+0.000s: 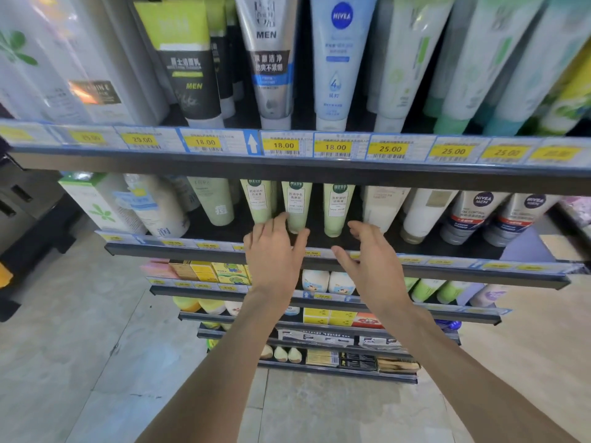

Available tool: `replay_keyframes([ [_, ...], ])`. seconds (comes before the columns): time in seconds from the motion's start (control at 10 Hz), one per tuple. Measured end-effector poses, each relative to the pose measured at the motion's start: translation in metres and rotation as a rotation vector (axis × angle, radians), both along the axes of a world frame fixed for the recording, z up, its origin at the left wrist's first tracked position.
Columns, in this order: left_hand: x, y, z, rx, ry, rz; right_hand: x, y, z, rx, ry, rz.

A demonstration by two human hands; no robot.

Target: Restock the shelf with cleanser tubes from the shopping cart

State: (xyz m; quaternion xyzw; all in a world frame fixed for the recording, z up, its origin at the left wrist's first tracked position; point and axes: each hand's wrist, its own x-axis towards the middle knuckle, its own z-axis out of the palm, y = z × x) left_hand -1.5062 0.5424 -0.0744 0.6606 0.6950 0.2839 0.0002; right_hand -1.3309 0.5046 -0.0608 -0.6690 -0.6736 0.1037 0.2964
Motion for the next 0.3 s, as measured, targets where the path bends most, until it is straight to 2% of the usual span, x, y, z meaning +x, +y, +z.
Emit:
replay_keyframes([
  [0.1,-0.006,-0.016,0.002,-0.001,0.051,-0.058,0.007,-0.008,0.011,-0.026,-0.101,0.052],
  [0.3,-0.015,-0.046,0.020,-0.125,0.042,-0.138,0.022,-0.028,0.032,-0.086,-0.265,0.101],
])
